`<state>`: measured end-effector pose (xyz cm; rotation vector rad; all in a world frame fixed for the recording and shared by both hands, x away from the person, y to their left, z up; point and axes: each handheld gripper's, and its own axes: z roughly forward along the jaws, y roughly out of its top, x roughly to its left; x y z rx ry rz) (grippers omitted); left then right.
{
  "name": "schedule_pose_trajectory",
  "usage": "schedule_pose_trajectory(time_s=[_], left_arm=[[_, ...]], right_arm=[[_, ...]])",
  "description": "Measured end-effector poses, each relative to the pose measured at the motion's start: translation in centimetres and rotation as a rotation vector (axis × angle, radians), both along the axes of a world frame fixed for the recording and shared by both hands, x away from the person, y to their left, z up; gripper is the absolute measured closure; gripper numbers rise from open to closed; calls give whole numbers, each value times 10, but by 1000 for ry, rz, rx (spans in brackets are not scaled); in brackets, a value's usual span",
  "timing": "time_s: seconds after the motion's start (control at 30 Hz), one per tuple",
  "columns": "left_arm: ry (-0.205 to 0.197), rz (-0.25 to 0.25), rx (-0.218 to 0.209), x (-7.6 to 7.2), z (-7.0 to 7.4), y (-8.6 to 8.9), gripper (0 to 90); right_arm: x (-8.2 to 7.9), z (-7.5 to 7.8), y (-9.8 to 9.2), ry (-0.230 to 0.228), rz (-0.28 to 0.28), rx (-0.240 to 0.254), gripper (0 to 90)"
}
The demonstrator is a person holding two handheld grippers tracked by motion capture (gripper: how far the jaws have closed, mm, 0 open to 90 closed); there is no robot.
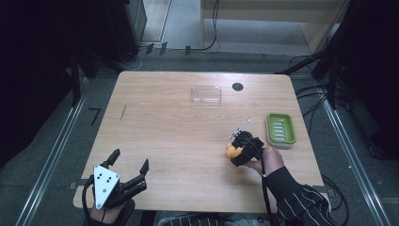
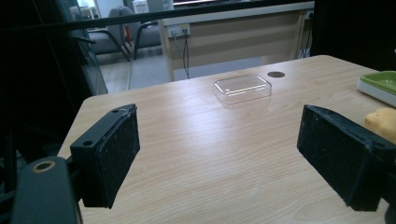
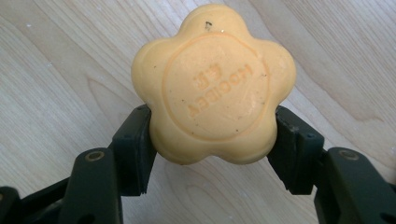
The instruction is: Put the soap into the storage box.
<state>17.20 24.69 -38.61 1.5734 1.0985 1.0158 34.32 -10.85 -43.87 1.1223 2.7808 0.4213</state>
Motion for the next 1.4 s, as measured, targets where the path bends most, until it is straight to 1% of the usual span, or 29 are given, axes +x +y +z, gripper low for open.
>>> schedule_pose_trajectory(time_s=[0.17,0.43,0.47,0.77,0.93,1.07,1.1,1.4], left_arm=[[0,1,-2,0,0,0,136],[-1,0,-3,0,0,0,137],[-1,0,-2,0,0,0,137],[0,0,-1,0,0,-1,136],[1,1,-1,0,0,-1,137],[2,2,-3,1,0,0,137],[1,2,-4,1,0,0,136],[3,1,-2,1,0,-1,136]], right_arm=[[0,2,-5,-11,-11,1,397],[1,2,-13,-21,-29,-16,397],[0,2,-15,-17,-31,-19,397],[1,3,-23,-36,-44,-42,397],[2,4,-27,-42,-61,-51,397],[3,5,-32,-52,-72,-48,397],[4,5,-32,-48,-77,-49,397],[6,8,-38,-59,-96,-52,397]])
